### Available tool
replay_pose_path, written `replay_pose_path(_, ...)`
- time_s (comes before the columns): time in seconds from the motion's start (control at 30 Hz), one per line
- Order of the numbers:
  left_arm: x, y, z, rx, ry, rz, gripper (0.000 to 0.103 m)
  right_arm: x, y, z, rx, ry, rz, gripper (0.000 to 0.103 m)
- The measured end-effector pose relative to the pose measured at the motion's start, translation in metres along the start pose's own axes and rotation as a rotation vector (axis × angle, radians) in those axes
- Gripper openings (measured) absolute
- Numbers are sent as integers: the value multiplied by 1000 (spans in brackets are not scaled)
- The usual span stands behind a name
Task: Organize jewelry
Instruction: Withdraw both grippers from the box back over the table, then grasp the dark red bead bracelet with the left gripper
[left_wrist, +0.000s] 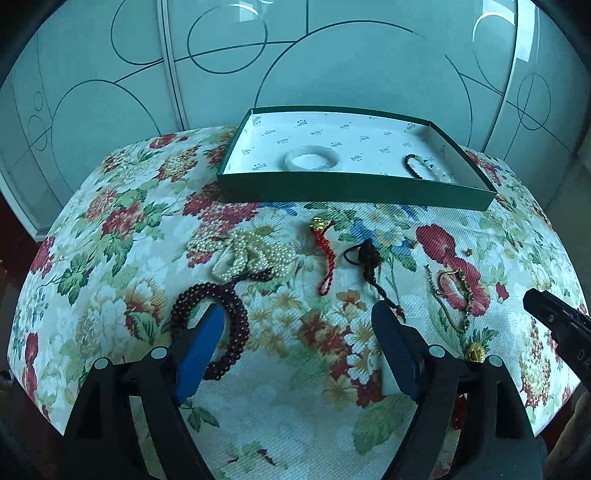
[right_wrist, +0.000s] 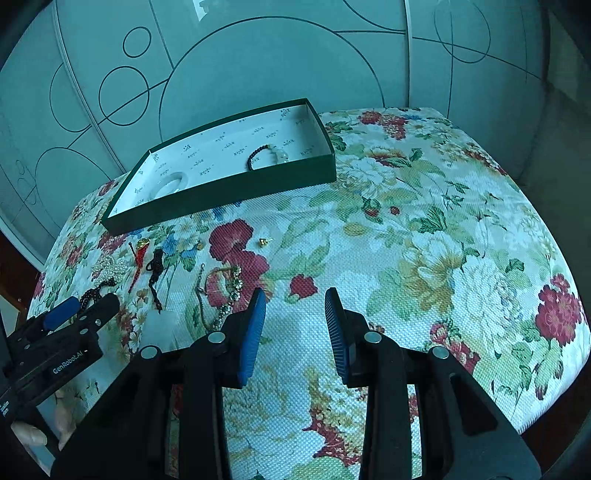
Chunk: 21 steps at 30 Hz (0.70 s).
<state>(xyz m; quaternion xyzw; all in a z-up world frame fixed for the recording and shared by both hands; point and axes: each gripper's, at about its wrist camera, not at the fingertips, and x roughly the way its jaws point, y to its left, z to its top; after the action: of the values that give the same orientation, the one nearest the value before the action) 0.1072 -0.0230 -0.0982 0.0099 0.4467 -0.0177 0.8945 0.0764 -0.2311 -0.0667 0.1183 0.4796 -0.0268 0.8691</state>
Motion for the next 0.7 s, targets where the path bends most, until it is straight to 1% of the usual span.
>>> replay_pose_path(0.13,-2,12,-9,-18,1,36,81,-1,-2,-5,2,3,-7,33)
replay_pose_path(0.37,7,36,-15,-77,25,62,81,-1,-3,-8,3,7,-8,33)
replay_pose_path(0.47,10,44,-15,-95,21,69,81,0,-2,-9,1,10,-5,33)
replay_pose_path(0.5,11,47,-15,-99,23,70,83,0,-1,-9,0,11,-3,33)
replay_pose_path(0.6,18,51,-16,-113,35,54,85,1,1,-10,-2,13,2,33)
replay_pose_path(0.63,20,51,-17,-113,43,49,85,1,2,-10,-4,14,3,33)
replay_pose_path(0.7,22,47,-18,-89,32,57,87,1,3,-10,-5,15,6,33)
